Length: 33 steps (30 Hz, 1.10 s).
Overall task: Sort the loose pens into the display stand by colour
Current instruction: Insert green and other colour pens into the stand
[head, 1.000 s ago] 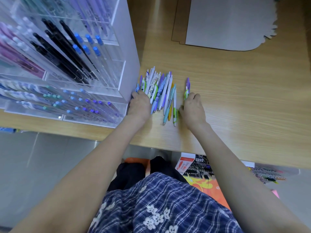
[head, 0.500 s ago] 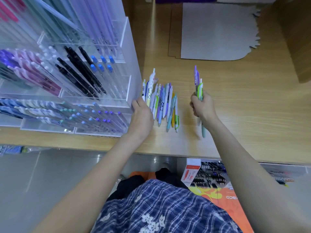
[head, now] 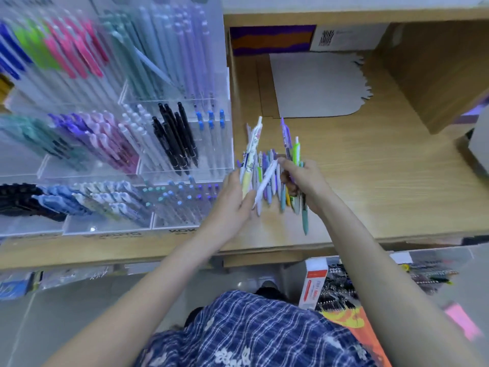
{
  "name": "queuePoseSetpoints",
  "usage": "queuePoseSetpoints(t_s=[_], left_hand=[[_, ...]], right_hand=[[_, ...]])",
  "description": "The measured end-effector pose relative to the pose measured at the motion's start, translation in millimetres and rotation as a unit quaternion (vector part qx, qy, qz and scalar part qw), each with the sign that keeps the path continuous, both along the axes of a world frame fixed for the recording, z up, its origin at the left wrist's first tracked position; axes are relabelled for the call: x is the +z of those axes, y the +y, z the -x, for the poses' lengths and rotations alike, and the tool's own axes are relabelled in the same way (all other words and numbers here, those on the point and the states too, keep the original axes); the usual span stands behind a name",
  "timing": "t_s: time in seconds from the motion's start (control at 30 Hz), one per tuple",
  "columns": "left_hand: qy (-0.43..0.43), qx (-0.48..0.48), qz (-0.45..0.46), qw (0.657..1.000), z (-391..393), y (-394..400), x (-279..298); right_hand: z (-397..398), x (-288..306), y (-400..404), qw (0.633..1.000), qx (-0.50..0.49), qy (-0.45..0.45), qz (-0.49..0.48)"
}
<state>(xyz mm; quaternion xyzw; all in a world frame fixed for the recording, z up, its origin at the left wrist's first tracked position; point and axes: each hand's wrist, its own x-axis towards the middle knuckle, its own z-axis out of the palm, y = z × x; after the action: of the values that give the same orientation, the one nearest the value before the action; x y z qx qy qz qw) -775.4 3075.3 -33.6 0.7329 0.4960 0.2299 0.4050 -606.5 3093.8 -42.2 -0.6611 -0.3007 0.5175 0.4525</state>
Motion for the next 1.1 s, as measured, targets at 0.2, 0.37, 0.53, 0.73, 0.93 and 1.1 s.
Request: queuePoseSetpoints(t_s=[0.2,0.37,0.53,0.73,0.93,1.1], left_hand=[[-0.192,-0.072,0.101,0.974,92,-10,42],[-0.309,-0.046,0.214,0.926,172,-15,71],[-0.324,-0.05,0.235,0.915,226,-5,86],[-0.191,-0.022,0.062,0.979,269,16,91],[-0.135,0.02,-0.025,0.99,306,49,91],[-0.078,0.16,-0.131,0.975,359,77,92]], right_hand=[[83,50,-32,0.988,0.014,0.108,-0.114],[152,88,-40,0.974,0.05,0.112,-0.191],[197,113,-33,0.965,0.117,0.074,-0.223],[233,135,-3,0.974,0.073,0.022,-0.212],[271,150,42,0.971,0.115,0.014,-0.21],[313,157,76,0.952,0.122,-0.042,-0.277]])
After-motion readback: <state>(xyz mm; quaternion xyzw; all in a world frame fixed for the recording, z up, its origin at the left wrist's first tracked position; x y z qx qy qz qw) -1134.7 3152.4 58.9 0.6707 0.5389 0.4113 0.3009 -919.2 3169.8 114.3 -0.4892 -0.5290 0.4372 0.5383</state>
